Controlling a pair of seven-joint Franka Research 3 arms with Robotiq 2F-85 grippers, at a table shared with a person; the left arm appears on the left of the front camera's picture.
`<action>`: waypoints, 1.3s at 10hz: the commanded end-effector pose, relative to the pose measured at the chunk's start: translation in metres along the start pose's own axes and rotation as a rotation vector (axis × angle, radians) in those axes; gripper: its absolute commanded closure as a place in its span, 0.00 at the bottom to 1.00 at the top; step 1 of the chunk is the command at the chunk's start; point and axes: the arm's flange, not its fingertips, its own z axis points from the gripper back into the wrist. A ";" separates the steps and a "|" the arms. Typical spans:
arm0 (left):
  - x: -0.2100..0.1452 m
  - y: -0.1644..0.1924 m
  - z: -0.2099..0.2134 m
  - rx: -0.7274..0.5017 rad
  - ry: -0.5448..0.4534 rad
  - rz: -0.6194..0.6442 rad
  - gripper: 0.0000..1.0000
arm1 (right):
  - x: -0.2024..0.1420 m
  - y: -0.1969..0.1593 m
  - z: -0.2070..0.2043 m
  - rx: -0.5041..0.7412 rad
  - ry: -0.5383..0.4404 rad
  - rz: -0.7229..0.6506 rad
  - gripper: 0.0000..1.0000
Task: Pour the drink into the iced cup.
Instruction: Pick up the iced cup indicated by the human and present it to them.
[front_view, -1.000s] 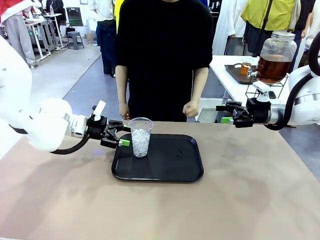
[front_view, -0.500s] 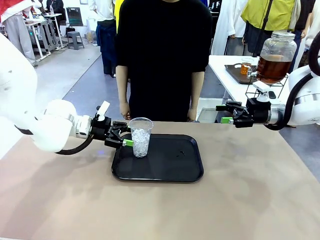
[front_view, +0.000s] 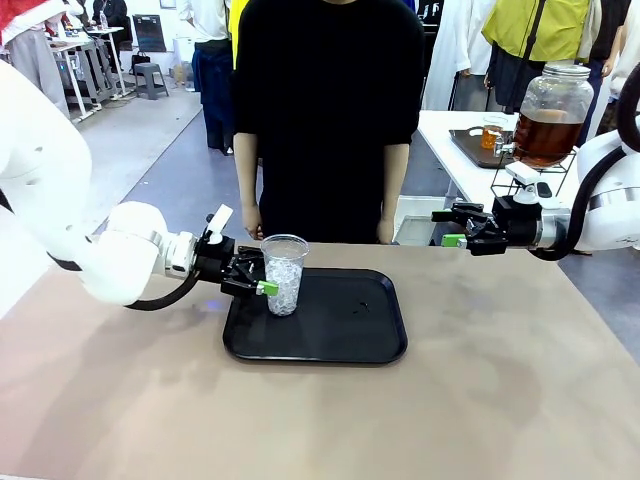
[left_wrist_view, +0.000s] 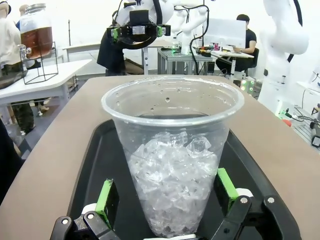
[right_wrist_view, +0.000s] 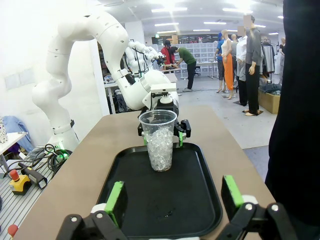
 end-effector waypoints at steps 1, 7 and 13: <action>0.001 0.005 -0.010 0.010 -0.004 0.000 0.00 | 0.004 -0.001 -0.002 0.005 0.002 -0.008 0.00; 0.000 -0.002 -0.030 0.024 -0.012 -0.011 0.00 | 0.004 -0.001 -0.002 0.005 0.002 -0.008 0.00; 0.000 -0.006 -0.029 0.047 -0.041 -0.053 0.16 | 0.004 -0.001 -0.002 0.005 0.002 -0.008 0.00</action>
